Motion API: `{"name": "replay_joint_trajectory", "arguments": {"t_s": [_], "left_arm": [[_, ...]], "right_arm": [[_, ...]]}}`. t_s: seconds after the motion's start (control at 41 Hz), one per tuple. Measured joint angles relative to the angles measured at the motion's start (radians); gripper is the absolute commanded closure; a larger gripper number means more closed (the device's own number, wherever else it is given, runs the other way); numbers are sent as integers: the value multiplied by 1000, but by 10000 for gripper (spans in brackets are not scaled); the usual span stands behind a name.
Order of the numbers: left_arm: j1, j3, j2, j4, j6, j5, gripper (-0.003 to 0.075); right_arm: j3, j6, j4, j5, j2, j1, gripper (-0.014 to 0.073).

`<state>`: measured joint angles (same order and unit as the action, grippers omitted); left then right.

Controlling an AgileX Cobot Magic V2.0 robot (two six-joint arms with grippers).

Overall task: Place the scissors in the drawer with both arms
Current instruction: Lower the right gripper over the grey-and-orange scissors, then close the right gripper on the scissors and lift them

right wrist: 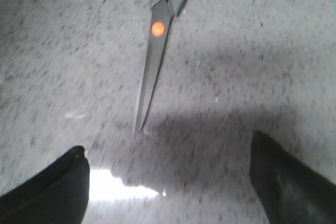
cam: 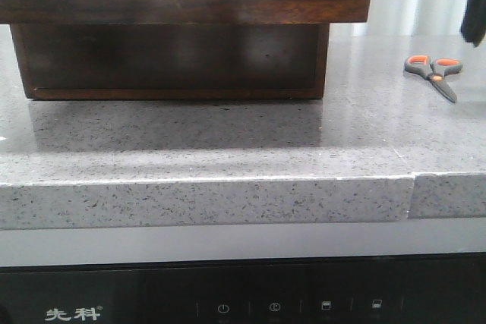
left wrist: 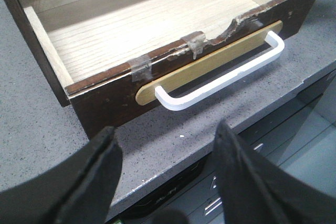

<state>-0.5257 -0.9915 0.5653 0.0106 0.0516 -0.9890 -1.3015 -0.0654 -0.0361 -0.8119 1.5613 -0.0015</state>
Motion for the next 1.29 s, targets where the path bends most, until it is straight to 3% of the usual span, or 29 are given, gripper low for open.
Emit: {"name": "replay_joint_trajectory", "arguments": {"t_s": [0.512, 1.024, 1.146, 1.293], "left_arm": [[0, 0, 0, 0, -1, 2, 356], [0, 0, 0, 0, -1, 2, 356], [0, 0, 0, 0, -1, 2, 356], [0, 0, 0, 0, -1, 2, 356]], "right_arm": [[-334, 0, -7, -64, 360, -5, -42], [-407, 7, 1, -97, 440, -5, -38], [-407, 11, 5, -100, 441, -5, 50], [-408, 11, 9, -108, 442, -5, 283]]}}
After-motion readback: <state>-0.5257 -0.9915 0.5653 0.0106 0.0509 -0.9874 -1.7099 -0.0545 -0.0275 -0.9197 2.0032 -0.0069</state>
